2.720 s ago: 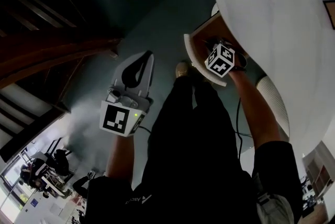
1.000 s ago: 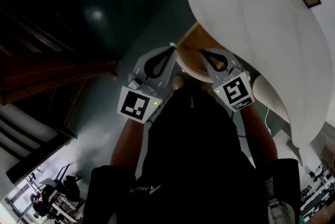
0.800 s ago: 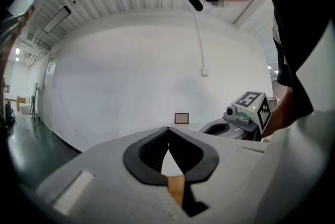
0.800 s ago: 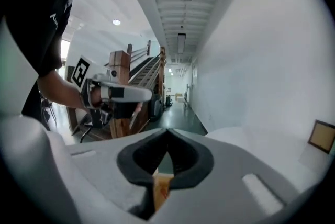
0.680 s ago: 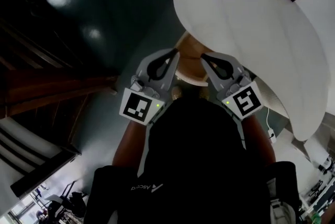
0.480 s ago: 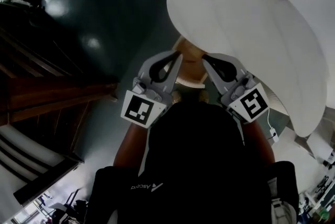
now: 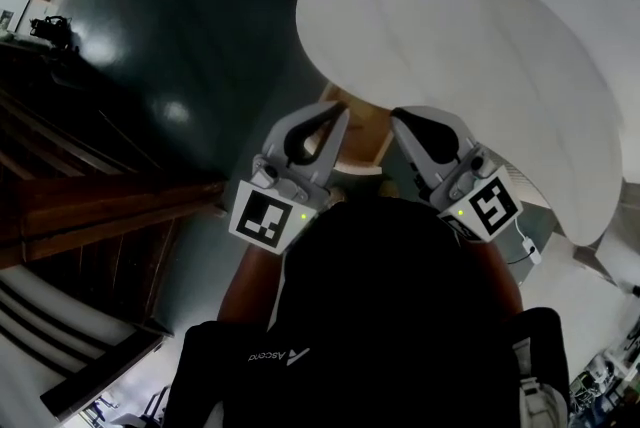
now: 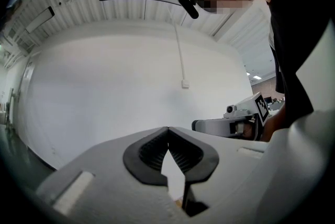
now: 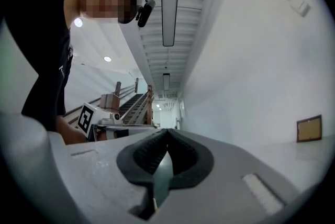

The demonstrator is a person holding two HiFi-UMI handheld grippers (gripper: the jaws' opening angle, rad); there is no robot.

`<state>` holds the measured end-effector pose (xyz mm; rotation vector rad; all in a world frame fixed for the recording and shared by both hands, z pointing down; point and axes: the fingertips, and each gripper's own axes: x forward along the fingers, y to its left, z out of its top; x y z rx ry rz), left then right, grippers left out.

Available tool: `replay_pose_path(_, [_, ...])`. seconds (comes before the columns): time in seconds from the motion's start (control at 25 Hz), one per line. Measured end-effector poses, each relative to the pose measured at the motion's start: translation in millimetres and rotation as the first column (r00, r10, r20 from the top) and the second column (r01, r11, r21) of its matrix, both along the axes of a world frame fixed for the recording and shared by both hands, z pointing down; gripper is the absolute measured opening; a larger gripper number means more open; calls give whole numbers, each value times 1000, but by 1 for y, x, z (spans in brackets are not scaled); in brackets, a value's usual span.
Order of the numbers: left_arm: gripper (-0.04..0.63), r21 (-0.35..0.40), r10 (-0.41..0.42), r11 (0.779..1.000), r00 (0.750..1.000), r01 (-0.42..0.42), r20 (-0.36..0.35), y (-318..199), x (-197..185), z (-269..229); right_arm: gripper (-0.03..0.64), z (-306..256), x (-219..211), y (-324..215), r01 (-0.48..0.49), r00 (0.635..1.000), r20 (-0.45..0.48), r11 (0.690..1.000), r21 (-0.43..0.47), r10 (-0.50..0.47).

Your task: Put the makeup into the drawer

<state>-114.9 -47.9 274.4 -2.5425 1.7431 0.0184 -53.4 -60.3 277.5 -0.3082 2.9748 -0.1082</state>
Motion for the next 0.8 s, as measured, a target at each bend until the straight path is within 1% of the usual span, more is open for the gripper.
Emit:
replay_pose_path(0.24, [11,-1,13,1000,1000,-13,8,-2,5,-1,3,-1,6,0,-5,1000,8,1000,3,5])
replay_pose_path(0.52, [11,-11,5,1000,1000,-4,14,1,4,1,3,0,7,1,6,1000,19,1000,-2,-6])
replay_pose_path(0.8, [11,-25,-4,1000,1000,5,18,4,3,8,3,8,6,3,19,1000,0,1000,-1,-19])
